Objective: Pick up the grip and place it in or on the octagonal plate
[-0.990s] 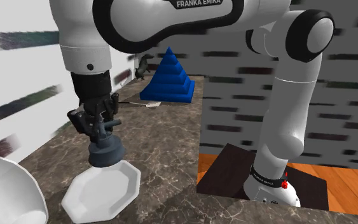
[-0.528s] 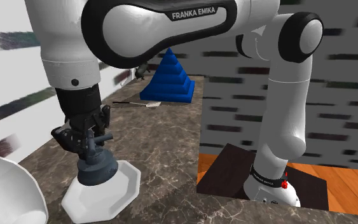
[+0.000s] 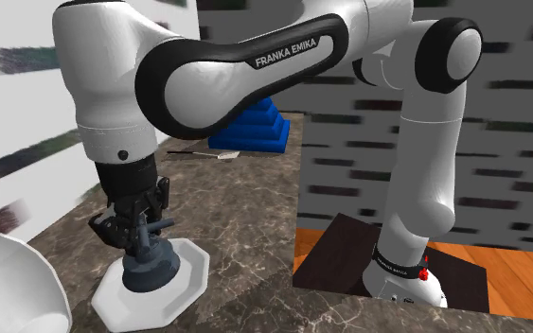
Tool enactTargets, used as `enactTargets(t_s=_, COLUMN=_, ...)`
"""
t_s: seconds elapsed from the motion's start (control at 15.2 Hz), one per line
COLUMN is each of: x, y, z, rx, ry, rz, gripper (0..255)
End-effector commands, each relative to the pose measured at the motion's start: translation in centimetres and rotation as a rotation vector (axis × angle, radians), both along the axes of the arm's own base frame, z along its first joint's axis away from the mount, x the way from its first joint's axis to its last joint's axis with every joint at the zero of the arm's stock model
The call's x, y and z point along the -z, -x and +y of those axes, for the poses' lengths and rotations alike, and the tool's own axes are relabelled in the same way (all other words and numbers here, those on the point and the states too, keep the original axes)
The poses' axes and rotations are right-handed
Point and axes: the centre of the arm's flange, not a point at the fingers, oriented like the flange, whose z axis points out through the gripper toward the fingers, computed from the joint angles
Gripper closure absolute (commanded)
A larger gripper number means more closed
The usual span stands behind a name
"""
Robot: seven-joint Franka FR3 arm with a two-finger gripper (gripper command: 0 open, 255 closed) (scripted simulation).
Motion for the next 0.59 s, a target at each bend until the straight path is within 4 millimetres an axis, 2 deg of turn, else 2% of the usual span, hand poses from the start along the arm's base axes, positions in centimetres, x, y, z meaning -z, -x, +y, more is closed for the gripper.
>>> enactTargets(t_s=0.0, x=1.0, y=0.0, z=0.1, rx=0.000, ry=-0.001, rz=-0.001, gripper=255)
enactTargets(t_s=0.2, x=2.5, y=0.0, z=0.1, rx=0.000, ry=-0.001, rz=-0.001, gripper=255)
enactTargets(t_s=0.53, x=2.5, y=0.0, z=0.1, rx=0.000, ry=-0.001, rz=-0.001, gripper=255)
